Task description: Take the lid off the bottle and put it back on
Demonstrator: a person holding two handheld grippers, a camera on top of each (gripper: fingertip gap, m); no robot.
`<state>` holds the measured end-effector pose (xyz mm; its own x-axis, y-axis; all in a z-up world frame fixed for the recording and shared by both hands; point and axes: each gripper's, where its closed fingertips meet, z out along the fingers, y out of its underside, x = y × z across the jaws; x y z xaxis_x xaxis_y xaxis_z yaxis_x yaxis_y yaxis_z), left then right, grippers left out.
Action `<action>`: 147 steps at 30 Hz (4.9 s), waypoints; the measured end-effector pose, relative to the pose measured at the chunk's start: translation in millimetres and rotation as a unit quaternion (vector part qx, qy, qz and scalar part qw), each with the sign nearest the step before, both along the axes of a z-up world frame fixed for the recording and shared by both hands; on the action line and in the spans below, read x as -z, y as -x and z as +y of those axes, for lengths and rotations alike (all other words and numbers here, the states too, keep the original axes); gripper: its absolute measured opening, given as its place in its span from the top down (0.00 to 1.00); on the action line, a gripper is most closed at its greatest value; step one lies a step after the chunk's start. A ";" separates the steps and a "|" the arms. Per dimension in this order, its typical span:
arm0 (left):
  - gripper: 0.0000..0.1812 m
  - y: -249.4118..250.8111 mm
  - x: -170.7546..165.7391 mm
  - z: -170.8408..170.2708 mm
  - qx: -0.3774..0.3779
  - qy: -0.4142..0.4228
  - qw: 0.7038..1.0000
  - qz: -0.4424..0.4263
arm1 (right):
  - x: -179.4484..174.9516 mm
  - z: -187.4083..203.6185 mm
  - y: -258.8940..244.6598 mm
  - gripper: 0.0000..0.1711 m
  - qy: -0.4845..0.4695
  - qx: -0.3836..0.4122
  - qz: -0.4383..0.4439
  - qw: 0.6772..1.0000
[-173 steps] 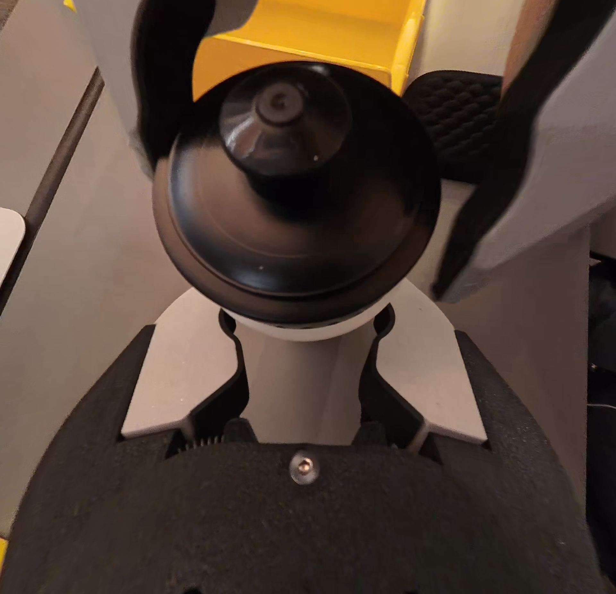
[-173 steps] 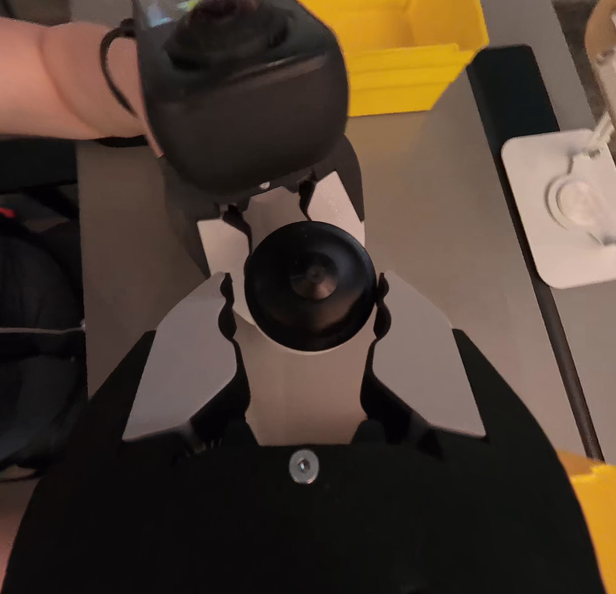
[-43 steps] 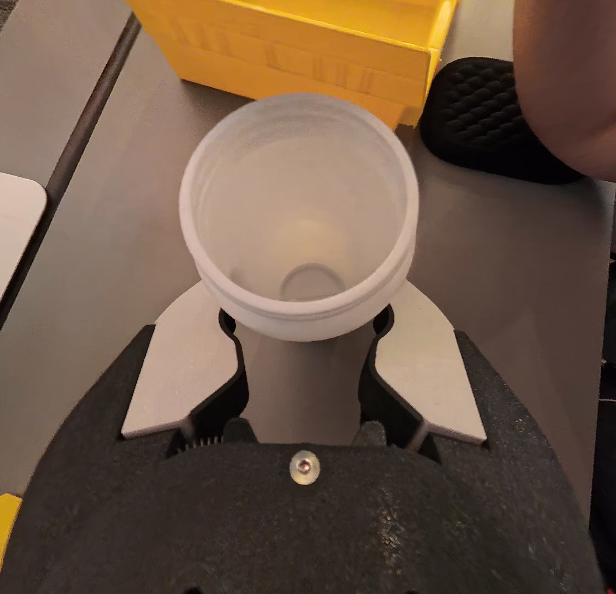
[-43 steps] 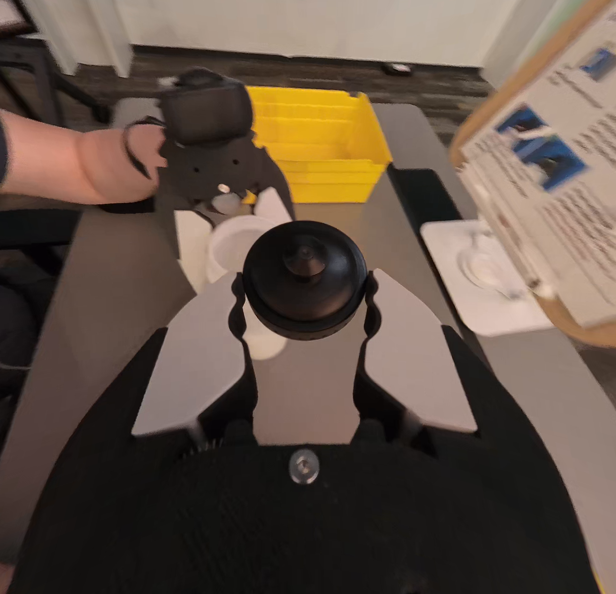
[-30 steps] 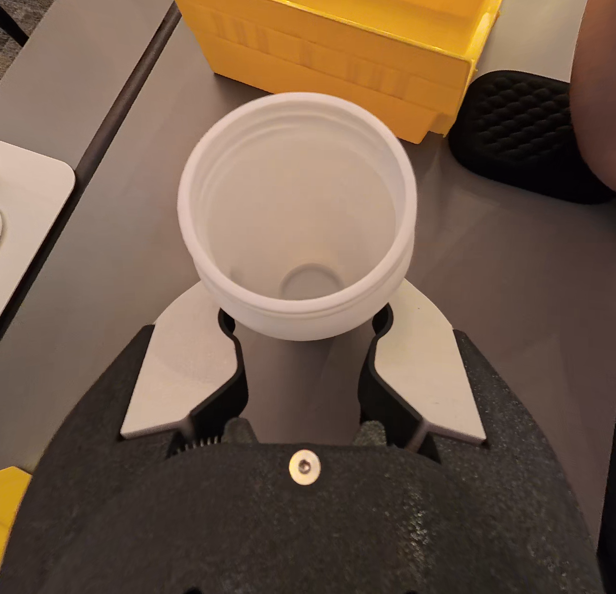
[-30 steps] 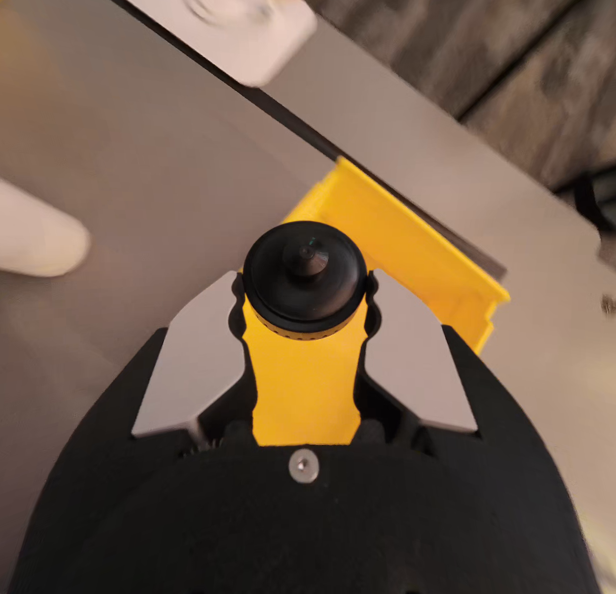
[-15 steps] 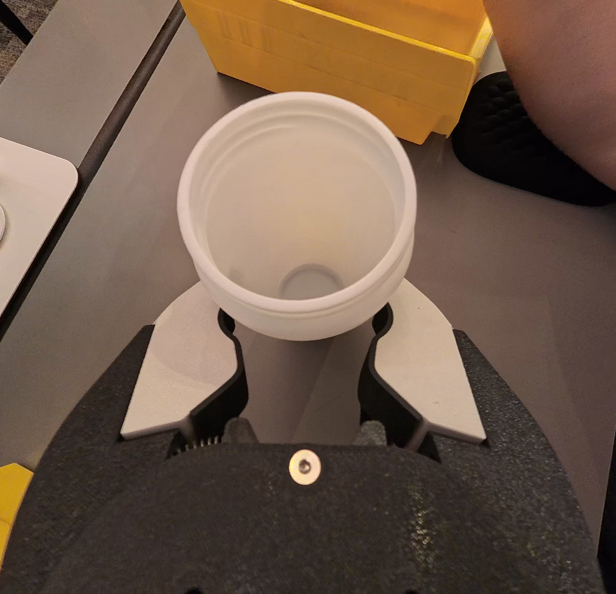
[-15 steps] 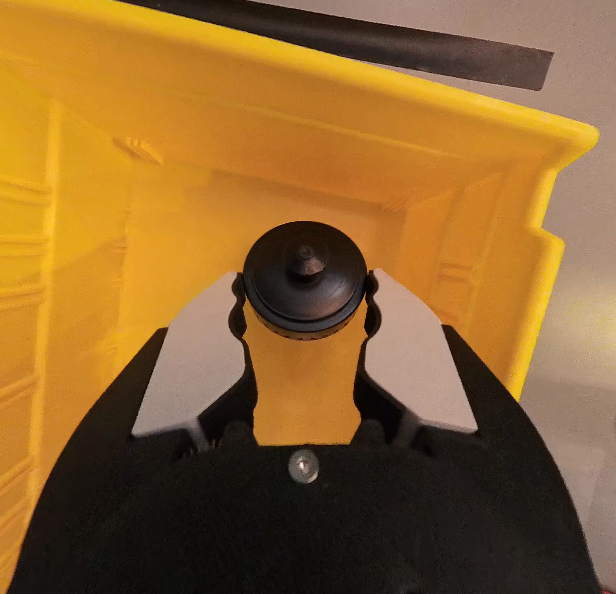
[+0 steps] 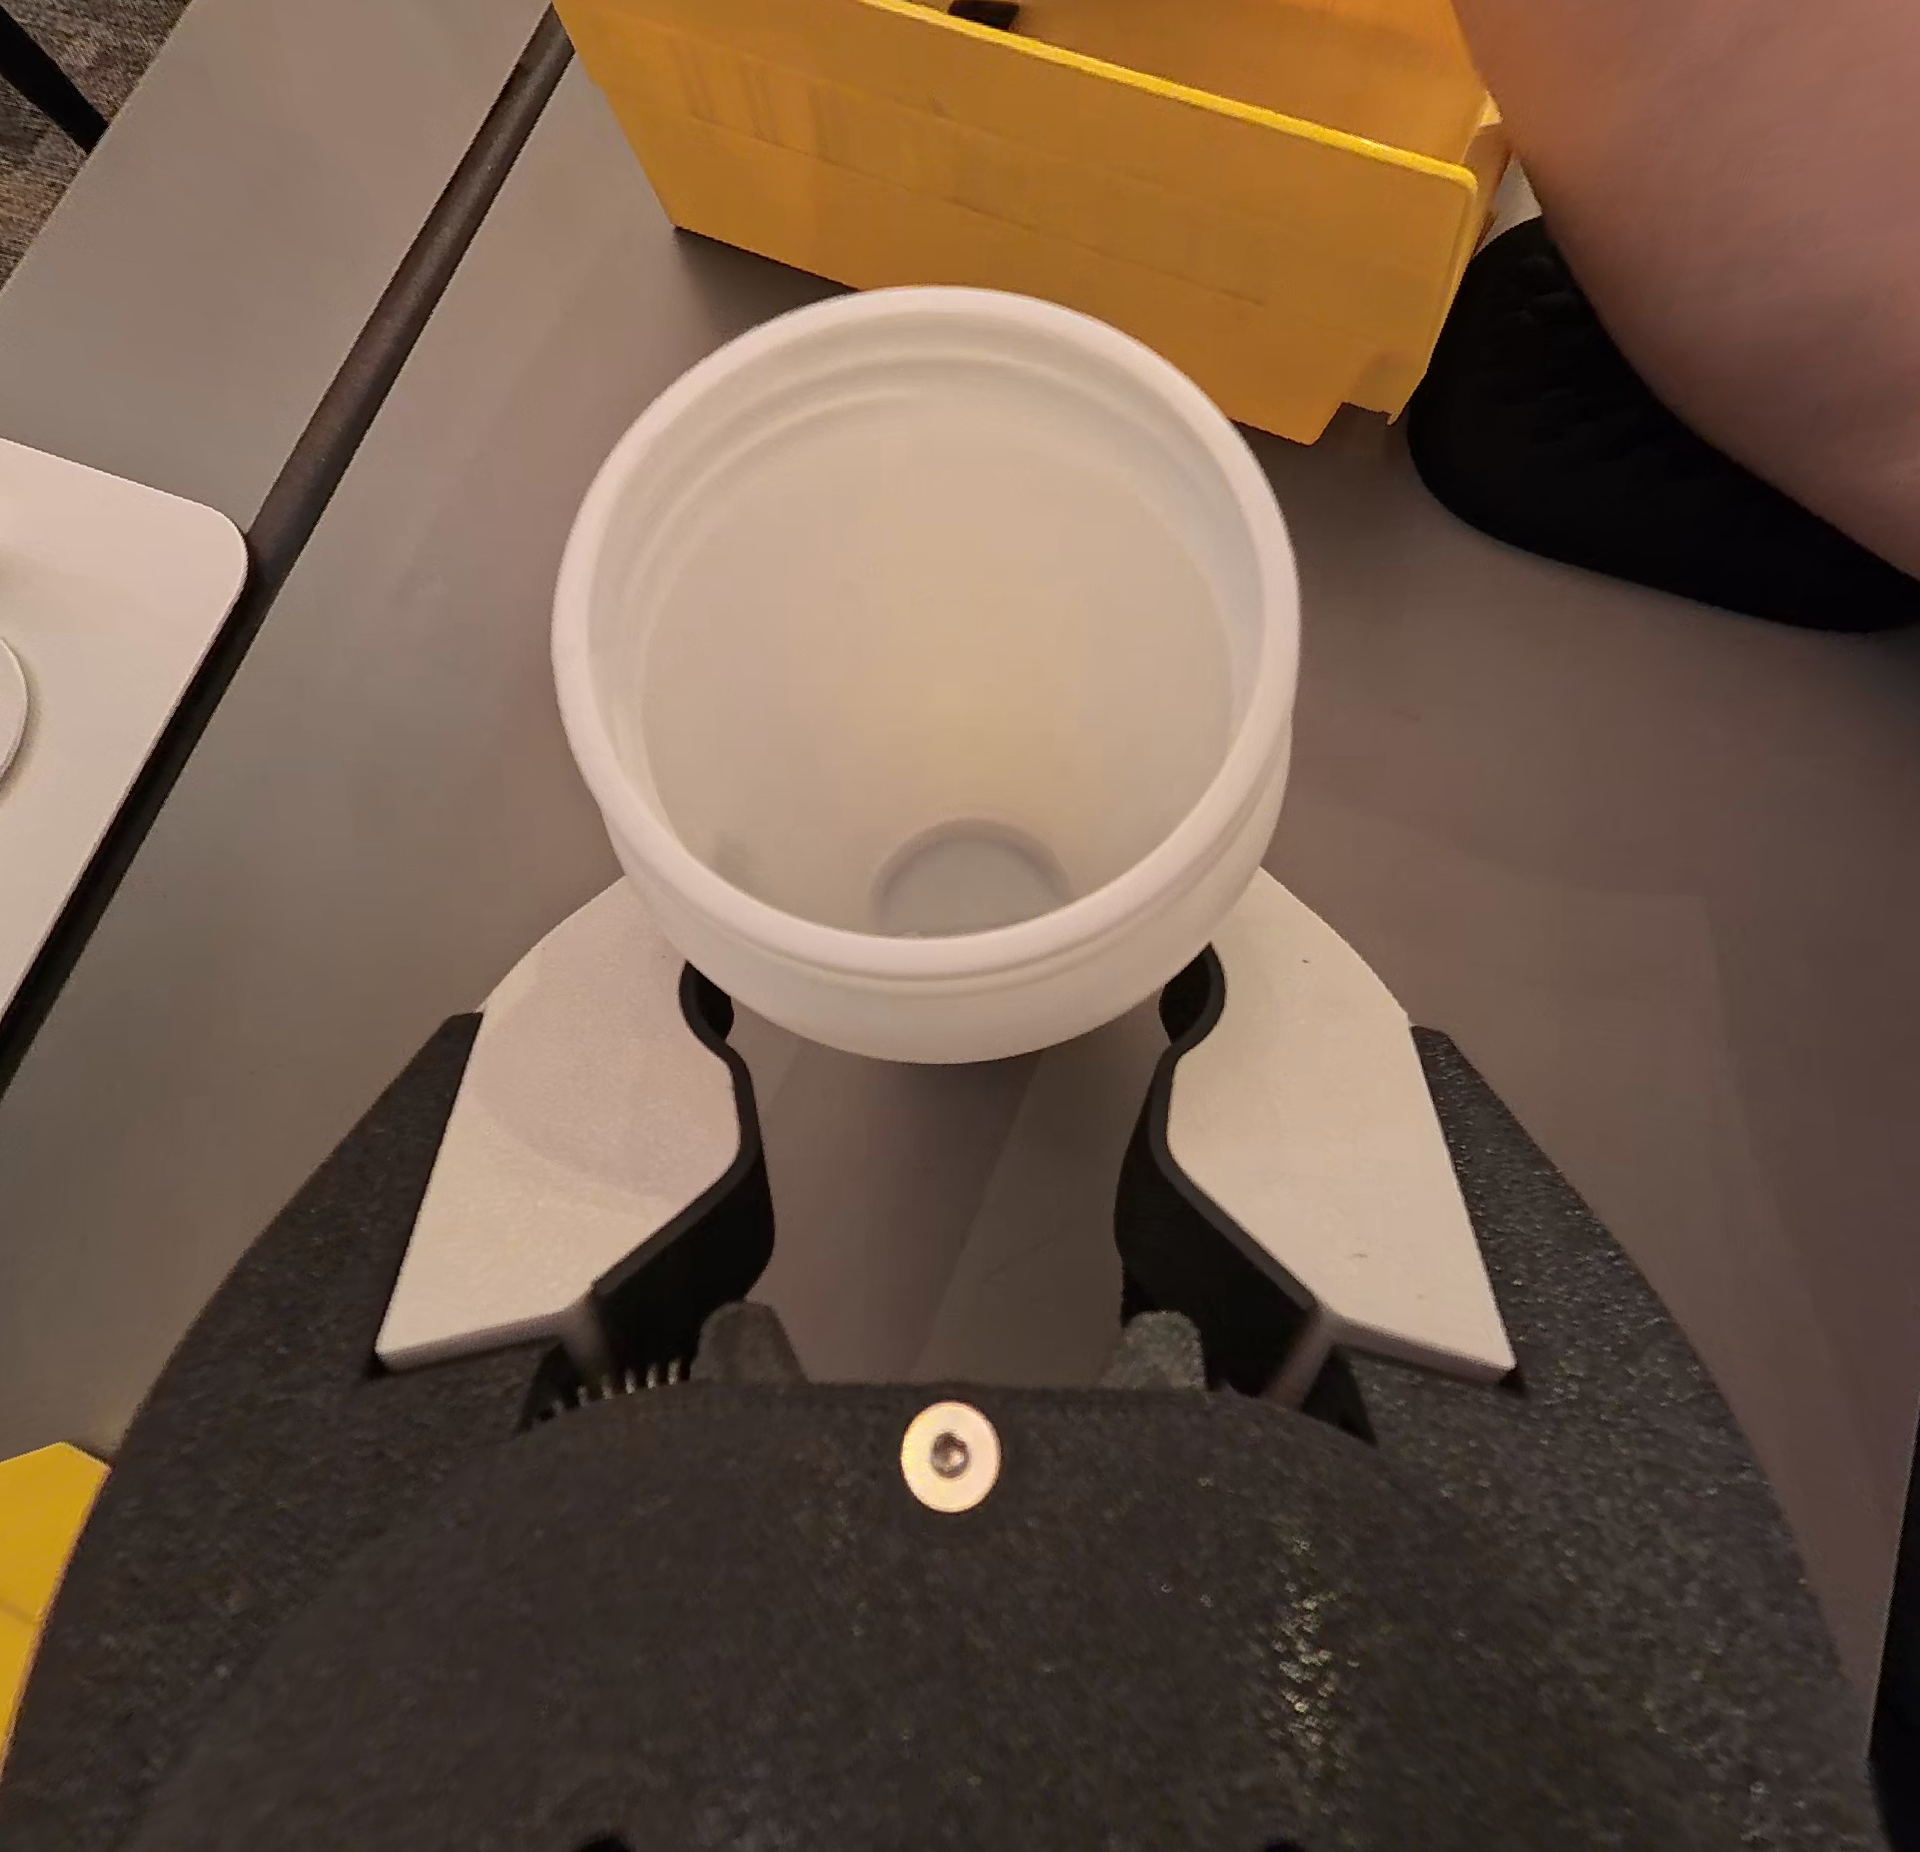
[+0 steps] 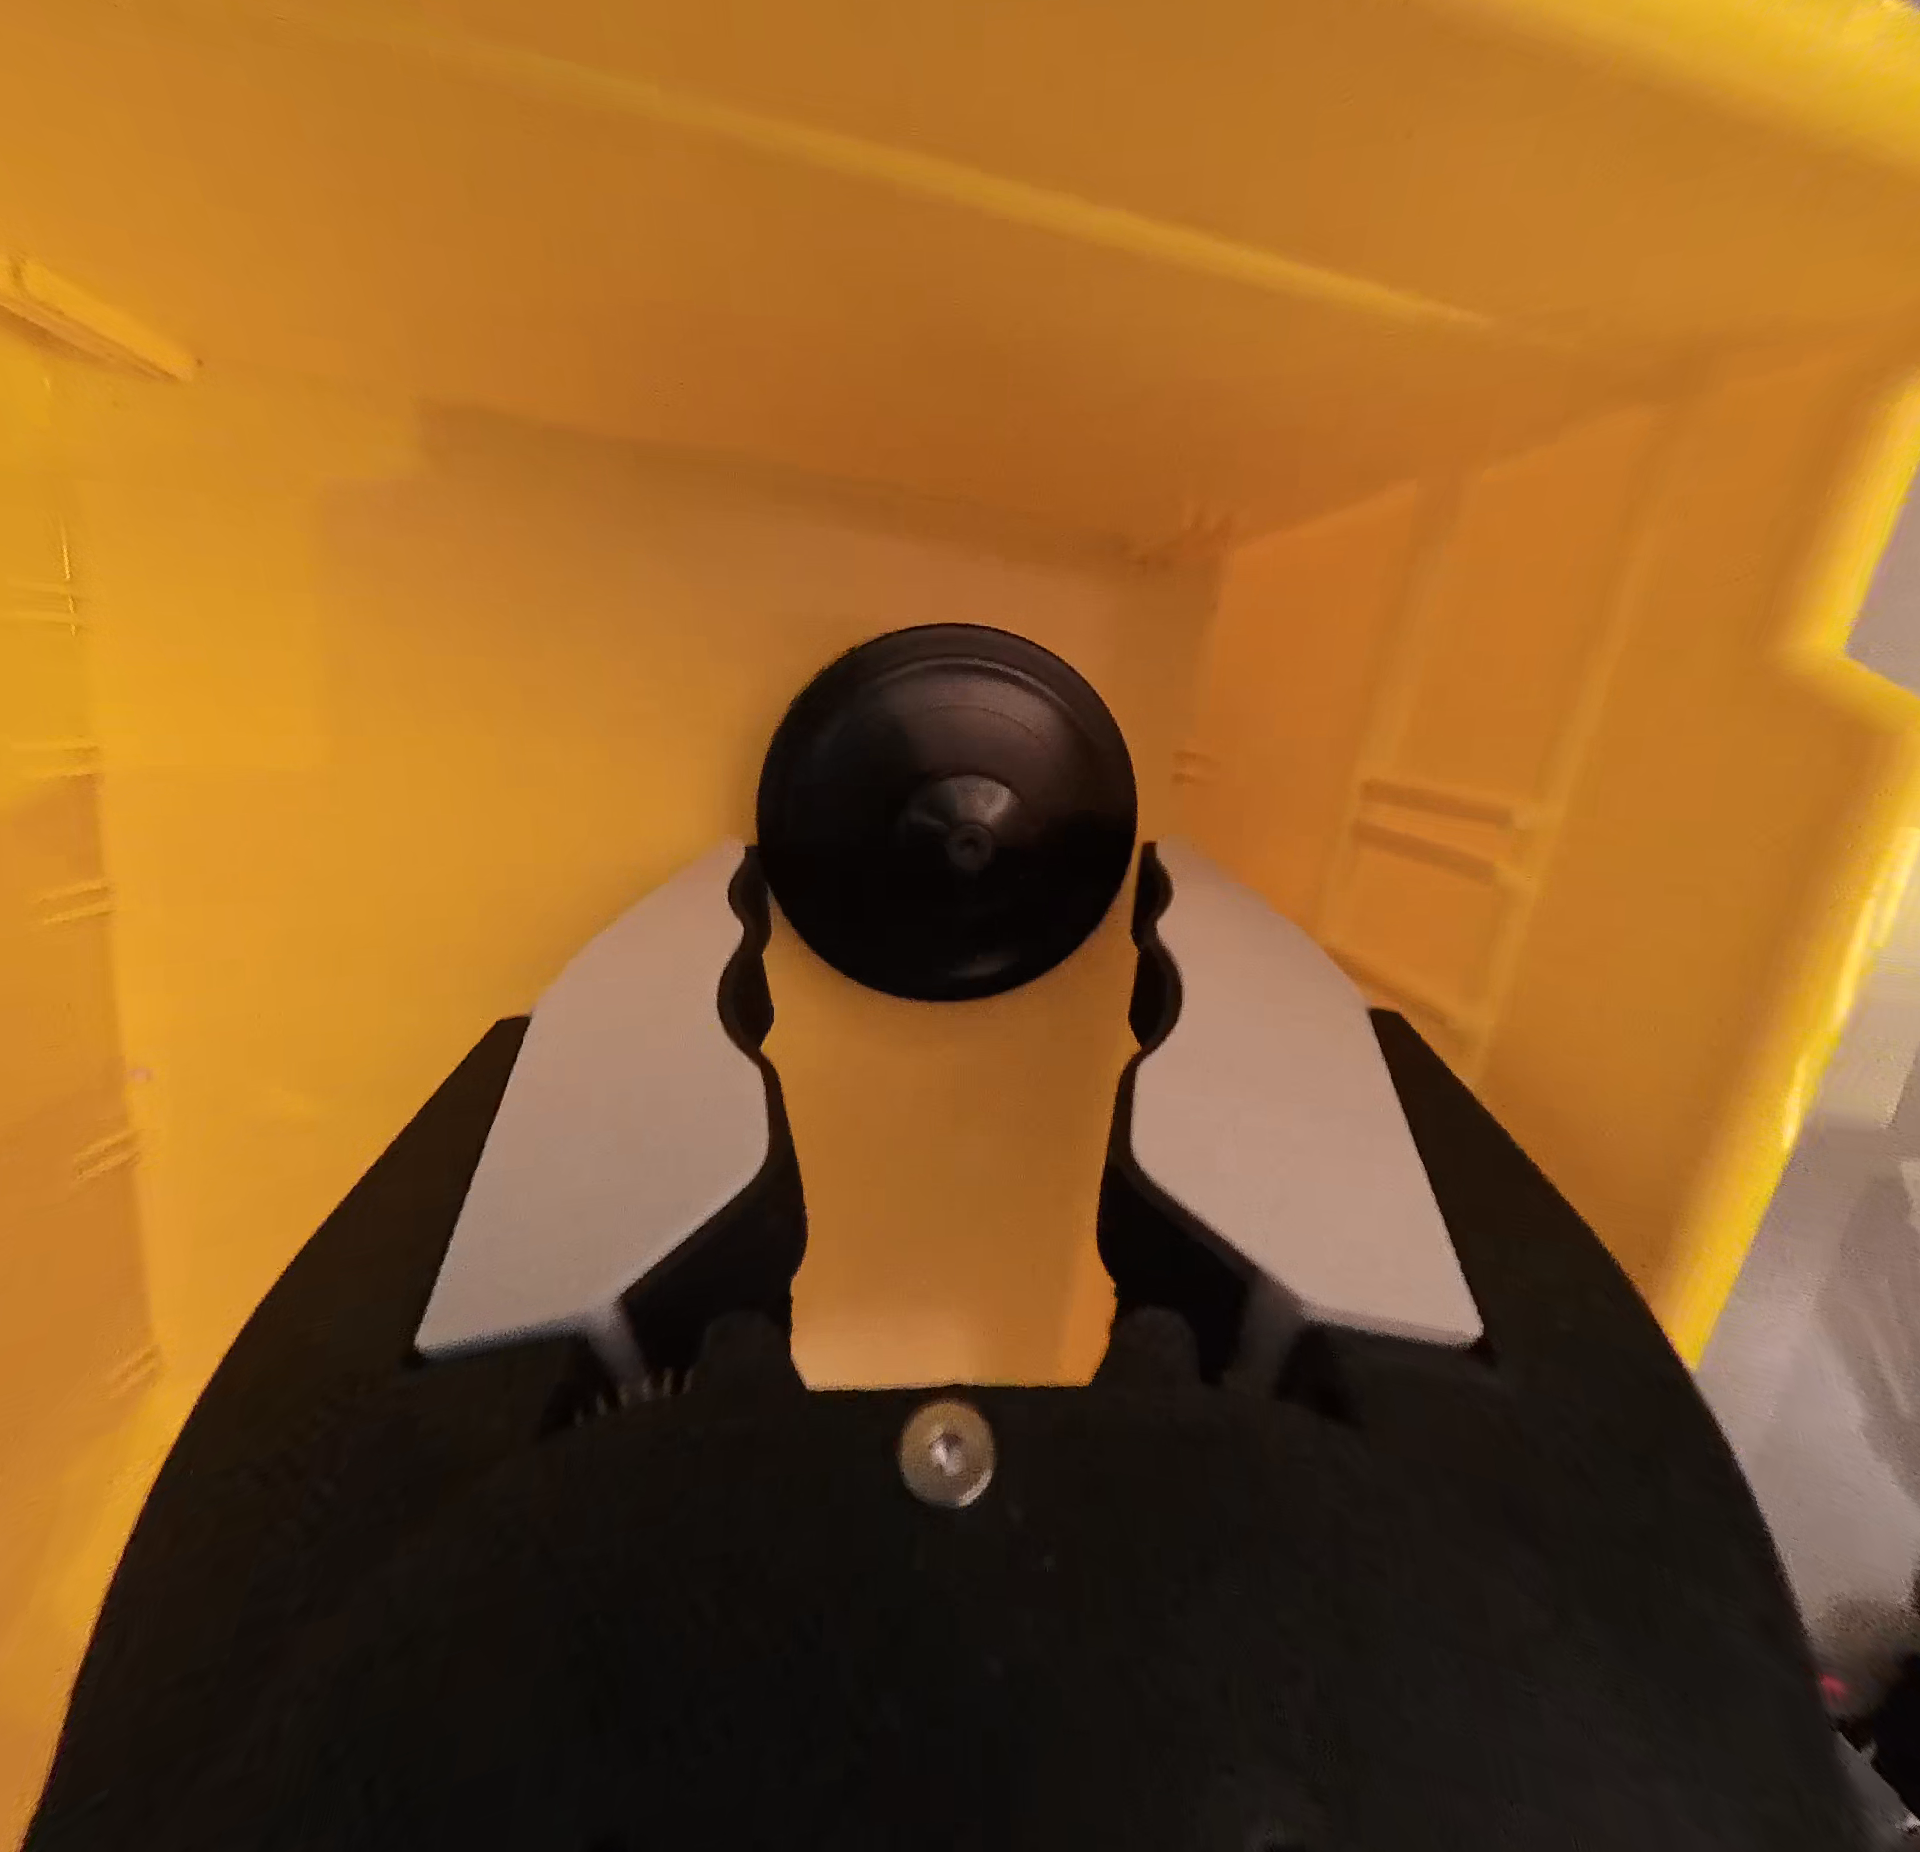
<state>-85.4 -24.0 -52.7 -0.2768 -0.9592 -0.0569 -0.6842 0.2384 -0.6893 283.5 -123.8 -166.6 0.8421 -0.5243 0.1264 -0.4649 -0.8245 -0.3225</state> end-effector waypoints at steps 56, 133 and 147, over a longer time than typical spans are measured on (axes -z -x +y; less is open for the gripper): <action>0.59 55.2 -121.7 26.9 0.003 0.142 0.976 -0.166 | -186.3 111.8 383.2 0.57 -0.357 -0.576 0.311 0.666; 0.66 303.1 27.9 317.3 -0.604 0.059 0.780 0.151 | -39.0 -98.1 20.9 0.95 -0.058 0.122 0.191 0.972; 0.90 310.7 71.9 310.2 -0.595 0.138 0.762 0.214 | -40.0 -75.6 42.3 0.93 -0.054 0.120 0.235 0.963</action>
<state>-396.1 286.1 -124.6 0.8626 -0.5040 0.0436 -0.4783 -0.8406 -0.2541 241.2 -199.3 -126.6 0.6456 -0.6998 -0.3056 -0.7536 -0.6485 -0.1071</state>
